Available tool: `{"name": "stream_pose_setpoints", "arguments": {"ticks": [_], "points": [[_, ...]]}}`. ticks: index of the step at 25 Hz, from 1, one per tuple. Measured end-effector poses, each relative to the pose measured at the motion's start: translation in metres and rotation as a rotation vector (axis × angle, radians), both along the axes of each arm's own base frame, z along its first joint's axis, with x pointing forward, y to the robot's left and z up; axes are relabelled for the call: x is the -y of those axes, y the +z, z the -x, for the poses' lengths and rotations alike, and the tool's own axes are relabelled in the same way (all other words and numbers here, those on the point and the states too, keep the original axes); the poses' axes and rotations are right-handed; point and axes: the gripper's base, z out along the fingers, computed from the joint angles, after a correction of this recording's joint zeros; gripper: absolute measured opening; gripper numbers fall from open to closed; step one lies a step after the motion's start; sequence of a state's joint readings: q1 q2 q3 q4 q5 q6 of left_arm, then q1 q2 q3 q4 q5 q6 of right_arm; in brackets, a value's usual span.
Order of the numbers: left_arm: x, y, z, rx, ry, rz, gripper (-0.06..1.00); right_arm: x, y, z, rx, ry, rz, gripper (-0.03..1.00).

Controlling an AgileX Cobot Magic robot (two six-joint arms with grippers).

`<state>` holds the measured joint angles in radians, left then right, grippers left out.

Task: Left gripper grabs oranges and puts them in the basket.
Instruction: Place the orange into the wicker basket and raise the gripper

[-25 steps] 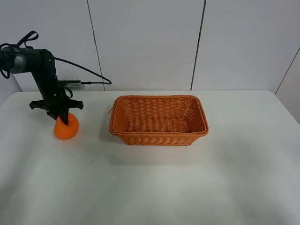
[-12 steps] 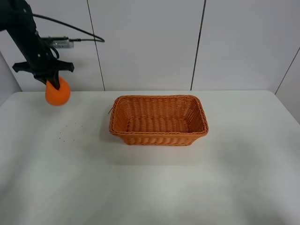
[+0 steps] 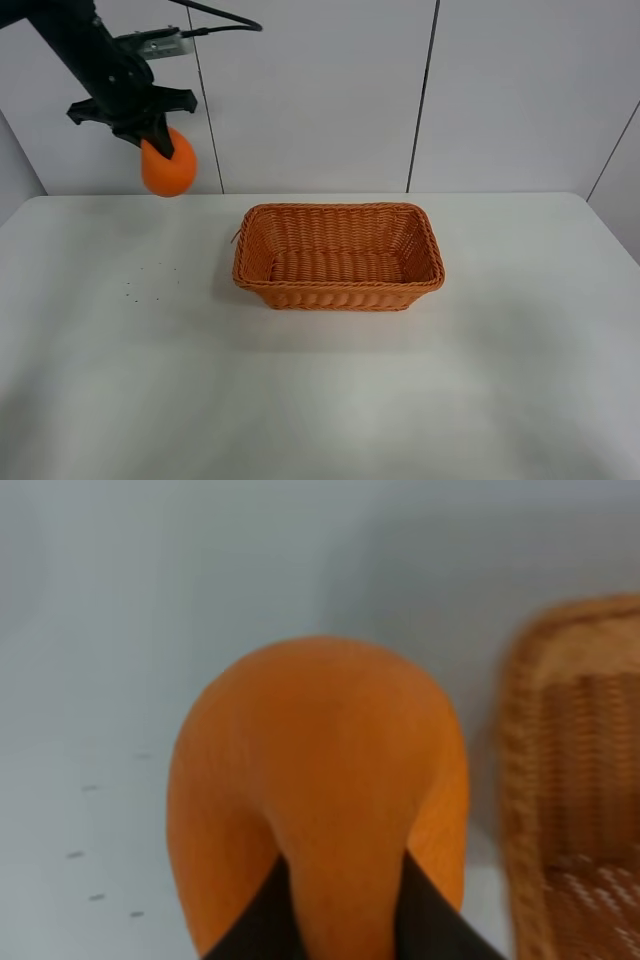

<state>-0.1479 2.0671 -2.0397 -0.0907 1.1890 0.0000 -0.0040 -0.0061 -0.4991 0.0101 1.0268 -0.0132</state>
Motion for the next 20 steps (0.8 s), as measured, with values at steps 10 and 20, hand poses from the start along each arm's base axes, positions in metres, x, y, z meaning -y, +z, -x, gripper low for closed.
{"name": "stream_pose_setpoints", "arguments": {"ticks": [10,20], "points": [[0.141,-0.027,0.022,-0.026,-0.307,0.007,0.19,0.000,0.000,0.000,0.000,0.000,0.000,0.69],[0.200,-0.104,0.014,-0.067,-0.401,-0.010,0.19,0.000,0.000,0.000,0.000,0.000,0.000,0.69]]}}
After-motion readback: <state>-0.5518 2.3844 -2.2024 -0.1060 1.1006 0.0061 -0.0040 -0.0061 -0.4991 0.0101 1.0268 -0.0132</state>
